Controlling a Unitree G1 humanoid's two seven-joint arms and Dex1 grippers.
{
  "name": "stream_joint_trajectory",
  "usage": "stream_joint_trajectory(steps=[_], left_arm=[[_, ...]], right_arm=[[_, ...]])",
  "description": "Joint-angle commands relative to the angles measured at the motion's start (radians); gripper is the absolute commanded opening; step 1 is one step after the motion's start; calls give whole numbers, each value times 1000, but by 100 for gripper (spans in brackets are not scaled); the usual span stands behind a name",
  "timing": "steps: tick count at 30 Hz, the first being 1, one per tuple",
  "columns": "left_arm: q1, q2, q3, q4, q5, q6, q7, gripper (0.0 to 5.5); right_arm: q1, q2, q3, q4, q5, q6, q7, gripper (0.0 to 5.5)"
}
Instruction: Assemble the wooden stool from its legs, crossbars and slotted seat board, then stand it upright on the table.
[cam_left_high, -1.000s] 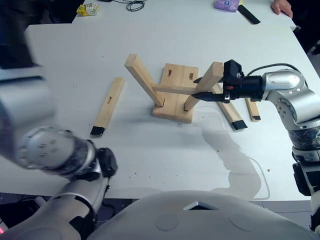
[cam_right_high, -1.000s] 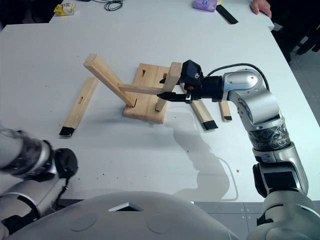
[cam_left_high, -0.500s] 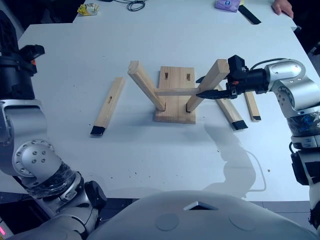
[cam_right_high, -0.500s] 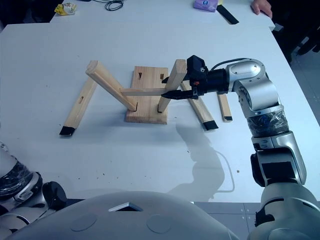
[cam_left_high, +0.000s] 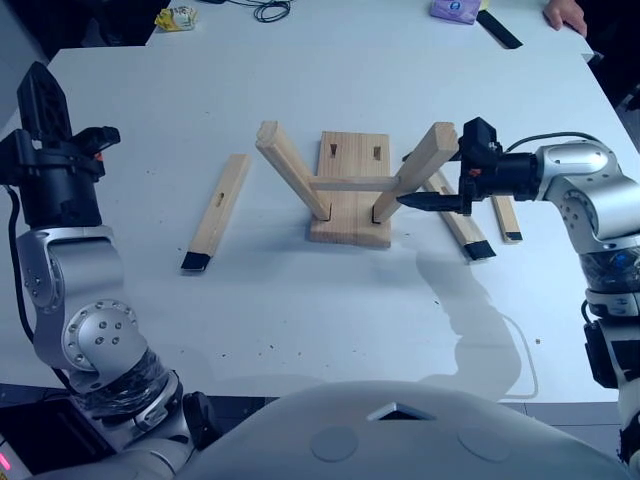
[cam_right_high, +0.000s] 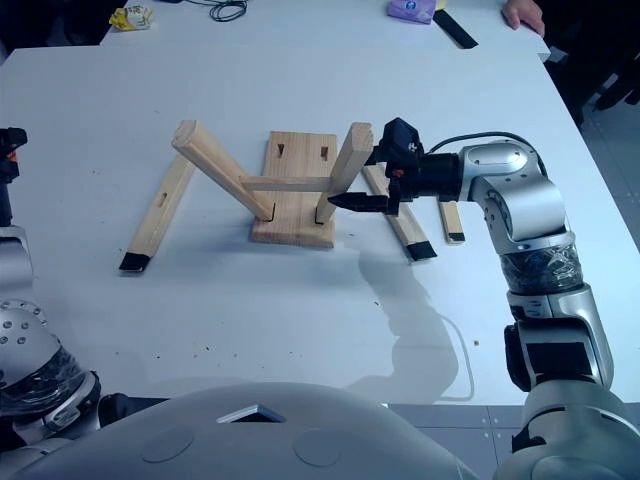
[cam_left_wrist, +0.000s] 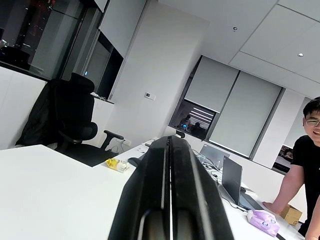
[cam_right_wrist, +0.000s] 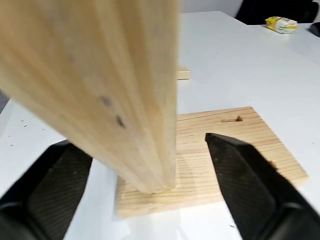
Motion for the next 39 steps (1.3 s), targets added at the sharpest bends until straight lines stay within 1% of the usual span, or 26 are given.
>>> stream_joint_trajectory(steps=[1,4,6,10,12,13,15,18,20,22,26,30,33,39], left_arm=[[47,-10,-6,4,3,-28,-15,0],[82,-9,-10,22,8,-46,-37,0],[100,-10,-21,35,14,-55,-54,0],[139,-21,-28,76,25,-80,-84,0],[145,-25,-26,96,30,-92,-91,0],[142,-24,-24,109,32,-97,-95,0],[131,-16,-21,131,30,-102,-98,0],[118,4,-19,162,30,-101,-107,0],[115,11,-13,174,29,-100,-109,0],[113,15,-18,177,29,-100,-113,0],[98,19,-33,192,31,-100,-122,0],[67,19,-43,210,33,-105,-123,0],[58,12,-53,213,40,-111,-122,0],[68,-11,-74,209,54,-126,-118,0]], right_arm=[[79,-89,-70,-108,40,52,15,434],[110,-166,-130,-139,66,47,71,434],[91,-187,-190,-142,121,86,78,434],[-107,-137,-378,-68,361,296,-64,434],[-188,-88,-430,-36,418,336,-173,434],[-203,-57,-439,-54,434,349,-230,434],[-177,-12,-415,-154,423,337,-310,434],[-61,41,-335,-359,368,325,-440,434],[12,79,-307,-478,398,361,-515,434],[33,138,-305,-548,462,399,-612,434],[-50,238,-307,-560,533,432,-787,434],[-129,278,-303,-547,562,440,-889,434],[-170,309,-261,-525,536,434,-941,434],[-91,246,-145,-524,433,441,-904,434]])
